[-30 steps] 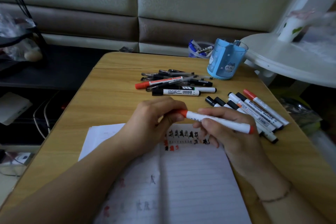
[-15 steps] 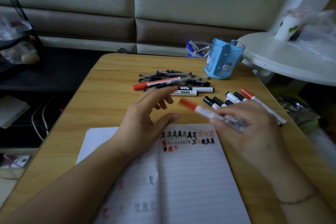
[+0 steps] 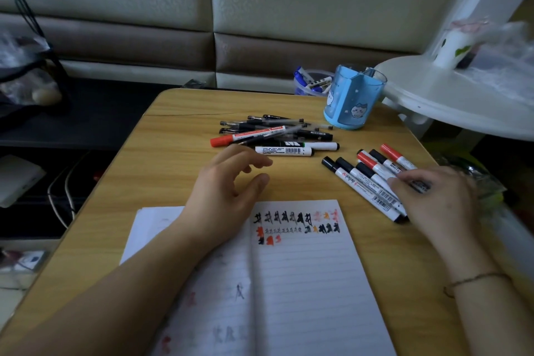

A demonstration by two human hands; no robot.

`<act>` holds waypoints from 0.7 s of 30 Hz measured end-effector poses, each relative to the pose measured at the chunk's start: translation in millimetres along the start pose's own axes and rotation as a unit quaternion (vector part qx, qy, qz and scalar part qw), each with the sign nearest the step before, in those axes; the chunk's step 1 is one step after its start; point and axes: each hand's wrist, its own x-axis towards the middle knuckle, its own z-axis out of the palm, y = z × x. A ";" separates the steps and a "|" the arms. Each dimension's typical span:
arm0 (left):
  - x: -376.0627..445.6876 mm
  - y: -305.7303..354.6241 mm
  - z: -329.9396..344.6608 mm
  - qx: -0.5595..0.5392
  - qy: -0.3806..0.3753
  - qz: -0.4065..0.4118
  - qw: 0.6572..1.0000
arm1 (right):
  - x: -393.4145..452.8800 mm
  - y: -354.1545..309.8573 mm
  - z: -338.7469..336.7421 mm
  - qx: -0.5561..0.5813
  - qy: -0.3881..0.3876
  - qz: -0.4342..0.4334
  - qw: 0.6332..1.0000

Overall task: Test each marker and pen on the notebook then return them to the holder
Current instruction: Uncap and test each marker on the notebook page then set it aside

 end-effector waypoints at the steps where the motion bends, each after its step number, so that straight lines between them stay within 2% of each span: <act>1: 0.3 -0.7 0.2 0.002 -0.001 -0.005 1.000 | -0.1 -0.6 0.1 -0.003 -0.002 0.001 1.000; 6: 0.9 -2.7 0.5 0.014 -0.005 -0.023 1.000 | -2.9 -6.4 -3.5 -0.009 -0.021 0.015 1.000; 9: 1.4 -5.7 1.2 0.018 0.001 -0.040 0.999 | -3.3 -12.5 -6.7 0.001 0.002 0.013 1.000; 13: 1.6 -7.2 0.6 0.020 0.012 -0.064 0.998 | -8.3 -35.0 -14.2 0.005 0.017 -0.057 0.998; 16: 2.1 -6.5 0.0 0.011 0.012 -0.076 0.997 | -7.8 -63.2 -14.5 -0.010 -0.045 -0.134 0.990; 19: 2.5 -5.8 0.1 0.006 0.017 -0.081 0.997 | 3.5 -91.5 -3.1 -0.043 -0.149 -0.225 0.962; 21: 2.9 -5.1 0.1 0.002 0.024 -0.085 0.996 | 13.1 -105.3 9.5 -0.075 -0.176 -0.266 0.945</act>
